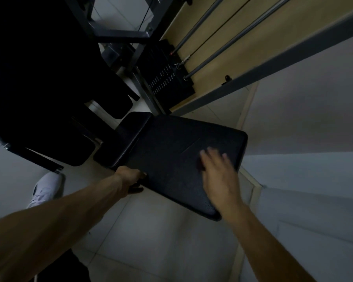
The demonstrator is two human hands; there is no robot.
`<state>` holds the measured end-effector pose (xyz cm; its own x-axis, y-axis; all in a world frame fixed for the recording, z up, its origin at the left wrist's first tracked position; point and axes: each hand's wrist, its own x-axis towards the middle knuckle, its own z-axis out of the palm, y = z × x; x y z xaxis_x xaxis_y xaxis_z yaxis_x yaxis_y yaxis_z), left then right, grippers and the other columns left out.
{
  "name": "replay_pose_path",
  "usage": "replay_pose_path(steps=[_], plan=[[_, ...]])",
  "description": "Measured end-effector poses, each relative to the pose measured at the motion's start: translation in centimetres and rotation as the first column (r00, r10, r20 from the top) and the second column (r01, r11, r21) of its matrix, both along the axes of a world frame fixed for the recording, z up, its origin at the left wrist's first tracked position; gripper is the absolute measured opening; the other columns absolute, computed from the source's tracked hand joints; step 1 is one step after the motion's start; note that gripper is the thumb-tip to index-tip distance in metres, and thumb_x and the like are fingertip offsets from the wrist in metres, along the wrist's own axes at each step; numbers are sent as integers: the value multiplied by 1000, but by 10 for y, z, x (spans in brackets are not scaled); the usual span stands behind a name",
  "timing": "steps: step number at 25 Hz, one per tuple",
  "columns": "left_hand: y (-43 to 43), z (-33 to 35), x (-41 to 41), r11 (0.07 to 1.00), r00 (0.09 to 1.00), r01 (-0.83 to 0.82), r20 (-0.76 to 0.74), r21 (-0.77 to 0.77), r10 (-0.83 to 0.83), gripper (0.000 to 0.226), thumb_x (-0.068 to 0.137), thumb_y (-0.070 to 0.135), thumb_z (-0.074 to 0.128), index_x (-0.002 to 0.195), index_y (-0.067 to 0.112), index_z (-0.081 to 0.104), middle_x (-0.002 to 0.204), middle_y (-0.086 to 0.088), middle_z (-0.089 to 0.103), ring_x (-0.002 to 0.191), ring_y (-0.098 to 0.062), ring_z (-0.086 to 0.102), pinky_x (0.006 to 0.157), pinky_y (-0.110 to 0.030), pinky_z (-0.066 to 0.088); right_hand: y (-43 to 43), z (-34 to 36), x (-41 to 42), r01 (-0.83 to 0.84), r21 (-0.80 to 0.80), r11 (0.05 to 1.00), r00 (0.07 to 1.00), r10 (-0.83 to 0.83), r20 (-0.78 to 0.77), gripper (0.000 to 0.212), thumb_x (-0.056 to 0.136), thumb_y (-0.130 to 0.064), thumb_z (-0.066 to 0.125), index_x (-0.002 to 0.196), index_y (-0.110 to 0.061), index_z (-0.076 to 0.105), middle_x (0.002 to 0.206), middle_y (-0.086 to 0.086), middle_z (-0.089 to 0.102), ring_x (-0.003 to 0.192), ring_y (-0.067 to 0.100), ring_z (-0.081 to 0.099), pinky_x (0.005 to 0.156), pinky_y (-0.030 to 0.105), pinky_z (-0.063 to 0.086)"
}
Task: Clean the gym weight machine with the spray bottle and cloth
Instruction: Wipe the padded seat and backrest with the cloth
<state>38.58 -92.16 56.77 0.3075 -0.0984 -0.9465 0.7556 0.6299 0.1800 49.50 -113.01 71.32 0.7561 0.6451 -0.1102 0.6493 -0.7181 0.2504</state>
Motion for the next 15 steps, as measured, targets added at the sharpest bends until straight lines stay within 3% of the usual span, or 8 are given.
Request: replay_pose_path(steps=[2,4,6,8,11,13,15], plan=[[4,-3,0,1000,1000,18,8,10,-18,17,89,3,75,94,5,59,110,-17,62,104,-34,64,79,-44,59,-1,-13,-59,-208,-6,978,976,207,-73,54,82,-9,75,135,-8,66,140,16,63,128,31,62,115,52,39],[7,-7,2,999,999,32,9,13,-33,24,87,2,77,94,9,56,112,-17,62,105,-34,63,83,-47,59,-9,-10,-90,-382,11,924,905,376,-198,43,91,-16,56,132,-11,69,138,13,65,126,27,64,116,51,40],[8,-12,3,995,996,90,16,40,-91,31,84,6,81,102,9,57,120,-16,61,107,-32,62,83,-46,59,-13,1,-64,-442,-3,897,879,433,-200,47,87,-13,64,134,-12,68,140,11,64,128,25,63,116,54,41],[13,-18,3,959,972,227,21,167,-234,50,80,19,87,117,9,55,128,-12,56,112,-30,58,87,-45,58,-14,10,-11,-240,-23,970,966,237,-101,69,73,-2,83,139,-11,64,144,11,61,131,28,60,117,59,36],[22,-29,7,704,799,529,3,474,-602,92,72,45,89,147,15,44,156,-14,33,139,-33,41,112,-41,43,-2,17,47,153,50,987,987,-155,40,69,80,4,78,144,-9,58,150,15,54,139,34,52,121,62,28],[29,-30,14,619,708,572,56,539,-704,105,76,46,86,158,17,28,169,-11,7,152,-32,22,121,-38,29,17,-4,24,178,25,984,981,-179,75,67,82,-4,77,145,-6,56,150,19,53,139,37,51,120,59,32],[32,-30,19,602,646,597,126,530,-752,112,79,44,84,162,17,15,170,-8,-5,155,-29,15,123,-33,23,27,-31,-36,-1,-65,998,1000,0,-15,69,80,-14,77,146,-8,56,149,19,54,138,36,52,119,55,35]])
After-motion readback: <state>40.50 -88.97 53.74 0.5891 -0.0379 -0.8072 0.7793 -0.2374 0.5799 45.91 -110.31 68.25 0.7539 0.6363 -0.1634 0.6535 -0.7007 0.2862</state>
